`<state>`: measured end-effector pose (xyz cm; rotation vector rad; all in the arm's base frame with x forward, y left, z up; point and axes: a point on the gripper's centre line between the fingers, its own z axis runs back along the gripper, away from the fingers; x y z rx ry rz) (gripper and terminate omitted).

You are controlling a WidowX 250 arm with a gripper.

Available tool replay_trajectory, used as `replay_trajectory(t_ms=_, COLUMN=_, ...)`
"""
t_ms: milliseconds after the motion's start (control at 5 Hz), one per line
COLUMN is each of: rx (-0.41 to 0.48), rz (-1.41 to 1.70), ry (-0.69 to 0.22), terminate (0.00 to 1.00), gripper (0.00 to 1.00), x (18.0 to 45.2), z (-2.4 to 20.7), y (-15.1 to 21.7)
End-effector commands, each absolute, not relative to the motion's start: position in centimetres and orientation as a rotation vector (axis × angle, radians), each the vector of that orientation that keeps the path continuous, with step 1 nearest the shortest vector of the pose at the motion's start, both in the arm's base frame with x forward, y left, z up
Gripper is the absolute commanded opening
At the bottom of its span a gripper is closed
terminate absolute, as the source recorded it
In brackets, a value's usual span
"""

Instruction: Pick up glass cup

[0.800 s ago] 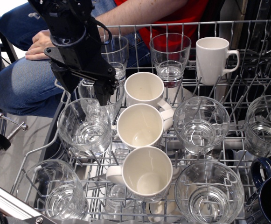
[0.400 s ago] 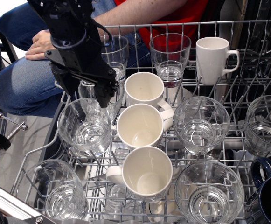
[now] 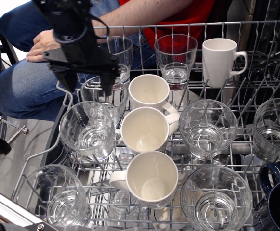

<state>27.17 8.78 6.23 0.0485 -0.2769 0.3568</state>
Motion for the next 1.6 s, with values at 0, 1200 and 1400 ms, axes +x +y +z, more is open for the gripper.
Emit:
replay_trajectory(t_ms=0, rx=0.09, rz=0.605, ry=-0.3, terminate=0.0, gripper=1.0, x=30.4, z=4.9, y=8.9)
replay_trajectory(t_ms=1200, rx=0.053, rz=0.956, ry=-0.407, terminate=0.0, gripper=1.0, x=31.1, z=-1.9, y=10.6)
replay_trajectory(t_ms=1400, rx=0.061, rz=0.993, ry=-0.369, terminate=0.0, gripper=1.0, x=31.3, z=-2.9, y=10.7)
